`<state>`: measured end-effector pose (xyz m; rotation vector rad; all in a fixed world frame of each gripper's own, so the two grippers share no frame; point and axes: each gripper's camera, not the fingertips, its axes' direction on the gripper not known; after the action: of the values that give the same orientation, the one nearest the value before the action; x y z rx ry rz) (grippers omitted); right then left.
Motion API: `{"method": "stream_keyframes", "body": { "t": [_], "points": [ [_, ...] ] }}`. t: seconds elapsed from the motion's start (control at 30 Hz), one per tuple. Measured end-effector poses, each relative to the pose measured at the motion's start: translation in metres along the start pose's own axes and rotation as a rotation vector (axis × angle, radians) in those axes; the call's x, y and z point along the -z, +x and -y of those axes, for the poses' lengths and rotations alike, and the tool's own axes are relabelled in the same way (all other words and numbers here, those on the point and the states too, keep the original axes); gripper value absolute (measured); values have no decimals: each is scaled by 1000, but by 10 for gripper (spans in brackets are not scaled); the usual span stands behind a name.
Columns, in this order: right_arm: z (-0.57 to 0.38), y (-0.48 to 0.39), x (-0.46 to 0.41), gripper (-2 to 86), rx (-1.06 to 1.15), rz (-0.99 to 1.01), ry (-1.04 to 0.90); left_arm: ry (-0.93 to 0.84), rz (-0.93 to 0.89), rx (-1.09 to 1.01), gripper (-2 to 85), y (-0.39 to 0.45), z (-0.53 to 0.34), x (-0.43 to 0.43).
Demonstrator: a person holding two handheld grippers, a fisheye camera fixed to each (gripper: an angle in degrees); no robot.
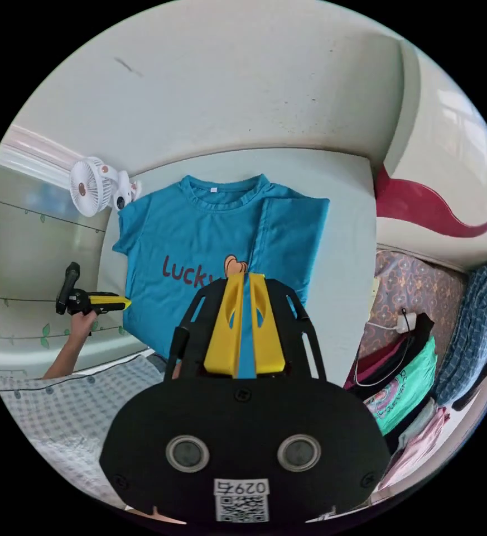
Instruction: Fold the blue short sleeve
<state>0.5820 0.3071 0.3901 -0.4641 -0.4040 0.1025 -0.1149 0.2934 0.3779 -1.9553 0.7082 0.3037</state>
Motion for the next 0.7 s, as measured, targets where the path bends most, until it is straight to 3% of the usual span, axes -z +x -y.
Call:
{"method": "stream_keyframes", "body": {
  "t": [0.17, 0.3, 0.4, 0.57, 0.7],
  "points": [
    [-2, 34, -61, -1, -162, 103, -95, 19, 22, -48, -10, -15, -13, 12],
    [6, 13, -128, -4, -158, -92, -263, 20, -45, -39, -9, -38, -20, 21],
    [6, 5, -139, -4, -201, -101, -214, 39, -197, 30, -9, -71, -30, 27],
    [-17, -27, -148, -5, -162, 11, -136, 451, -375, 387, 2, -174, -92, 80],
    [-39, -57, -188, -5, -109, -28, -213, 505, -481, 503, 108, -227, -96, 87]
  ]
}}
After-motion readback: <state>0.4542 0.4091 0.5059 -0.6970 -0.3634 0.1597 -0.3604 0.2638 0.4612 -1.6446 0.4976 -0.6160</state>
